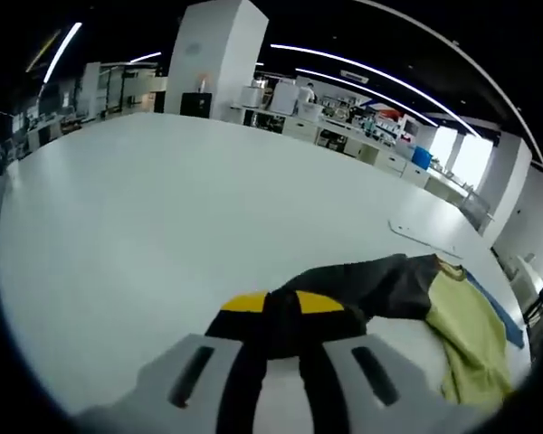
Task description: Fold the garment on the visible template until the final outline fits inside the template.
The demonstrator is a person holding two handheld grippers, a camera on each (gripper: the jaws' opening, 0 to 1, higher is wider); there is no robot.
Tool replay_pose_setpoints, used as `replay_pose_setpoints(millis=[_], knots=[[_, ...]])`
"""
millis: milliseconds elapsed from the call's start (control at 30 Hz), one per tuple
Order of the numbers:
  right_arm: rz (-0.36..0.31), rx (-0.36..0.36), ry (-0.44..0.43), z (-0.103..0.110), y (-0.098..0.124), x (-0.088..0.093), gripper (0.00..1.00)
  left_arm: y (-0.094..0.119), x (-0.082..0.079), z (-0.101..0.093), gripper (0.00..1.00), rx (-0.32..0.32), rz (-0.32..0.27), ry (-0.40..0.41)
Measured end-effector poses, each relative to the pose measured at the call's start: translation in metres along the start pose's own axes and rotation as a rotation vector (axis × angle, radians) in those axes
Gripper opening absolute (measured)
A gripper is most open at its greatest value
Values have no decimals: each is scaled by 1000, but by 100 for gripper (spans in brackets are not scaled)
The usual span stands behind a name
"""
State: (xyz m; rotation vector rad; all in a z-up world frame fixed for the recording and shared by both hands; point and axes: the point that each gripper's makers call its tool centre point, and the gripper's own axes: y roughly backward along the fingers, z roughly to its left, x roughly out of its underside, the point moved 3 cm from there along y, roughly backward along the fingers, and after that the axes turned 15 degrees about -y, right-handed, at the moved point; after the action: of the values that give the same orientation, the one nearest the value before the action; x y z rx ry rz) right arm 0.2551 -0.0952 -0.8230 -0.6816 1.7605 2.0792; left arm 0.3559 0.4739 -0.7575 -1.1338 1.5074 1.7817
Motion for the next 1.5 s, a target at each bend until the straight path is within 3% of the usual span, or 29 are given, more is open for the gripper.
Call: replay_pose_setpoints(millis=[167, 533, 600, 700, 833, 1000, 1033, 1133, 1267, 1500], knots=[[1, 1, -3, 0, 0, 0, 0, 0, -3, 1, 20, 12, -6, -39], [-3, -17, -32, -2, -1, 0, 0, 8, -23, -36, 49, 148, -73, -241], [-1, -20, -38, -3, -1, 0, 1, 8, -24, -51, 51, 190, -82, -280], [7, -27, -37, -6, -1, 0, 6, 10, -20, -60, 51, 214, -56, -314], [33, -48, -72, -9, 3, -1, 24, 19, -20, -79, 53, 269, -72, -357], [26, -75, -58, -8, 6, -5, 24, 22, -14, -96, 51, 376, -67, -414], [24, -82, -59, -7, 6, -5, 25, 24, -12, -111, 51, 412, -67, -435], [20, -94, -62, -5, 7, -7, 23, 27, -5, -131, 50, 514, -62, -435], [23, -101, -66, -5, 6, -7, 20, 33, 6, -159, 46, 629, -61, -501], [28, -95, -71, -6, 7, -7, 18, 41, 24, -192, 40, 751, -37, -558]])
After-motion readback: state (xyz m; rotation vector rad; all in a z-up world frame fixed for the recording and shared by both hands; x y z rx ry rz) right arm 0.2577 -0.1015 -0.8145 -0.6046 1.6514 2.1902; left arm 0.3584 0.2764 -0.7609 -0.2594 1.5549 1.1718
